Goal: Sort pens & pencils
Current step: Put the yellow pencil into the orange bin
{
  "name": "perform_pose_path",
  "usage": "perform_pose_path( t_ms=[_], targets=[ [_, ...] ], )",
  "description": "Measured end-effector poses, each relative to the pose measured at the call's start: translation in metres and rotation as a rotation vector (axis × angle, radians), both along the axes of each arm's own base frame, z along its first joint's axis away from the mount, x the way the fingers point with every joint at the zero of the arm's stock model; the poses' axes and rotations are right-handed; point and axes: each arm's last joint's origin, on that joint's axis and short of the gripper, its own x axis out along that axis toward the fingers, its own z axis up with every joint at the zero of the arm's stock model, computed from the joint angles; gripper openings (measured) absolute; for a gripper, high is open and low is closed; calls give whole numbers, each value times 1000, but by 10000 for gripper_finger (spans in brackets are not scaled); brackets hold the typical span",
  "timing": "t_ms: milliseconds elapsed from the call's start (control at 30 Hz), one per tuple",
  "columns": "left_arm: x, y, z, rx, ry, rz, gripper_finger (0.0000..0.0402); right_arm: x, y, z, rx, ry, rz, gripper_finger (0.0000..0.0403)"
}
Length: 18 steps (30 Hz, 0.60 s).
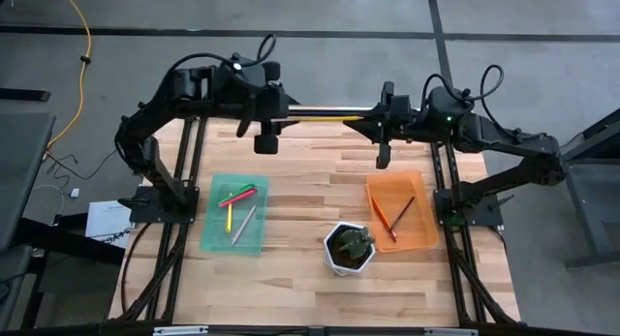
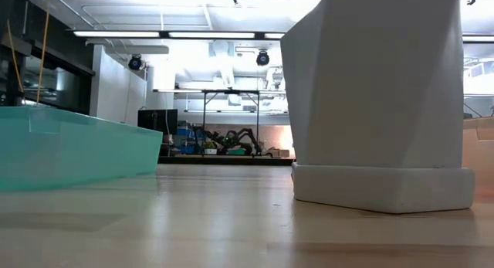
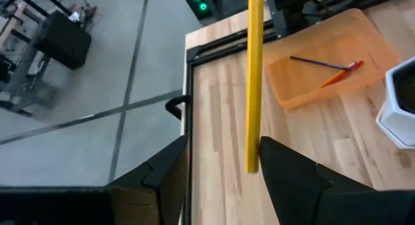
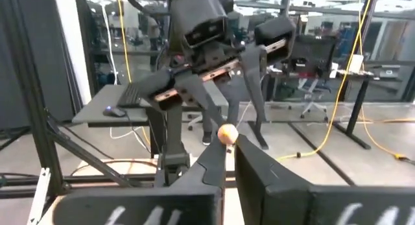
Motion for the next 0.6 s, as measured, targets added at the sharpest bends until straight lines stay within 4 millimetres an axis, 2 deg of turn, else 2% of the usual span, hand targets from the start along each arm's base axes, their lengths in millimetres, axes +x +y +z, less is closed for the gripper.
perform_pose_path(
  t_ms=[267, 600],
  targets=[
    [-12, -2, 3, 14, 24, 43, 175, -7, 1, 9, -9, -70, 11, 1],
    [-18, -3, 5, 34, 32, 71, 175, -22, 2, 8, 10, -16, -2, 1]
  ],
)
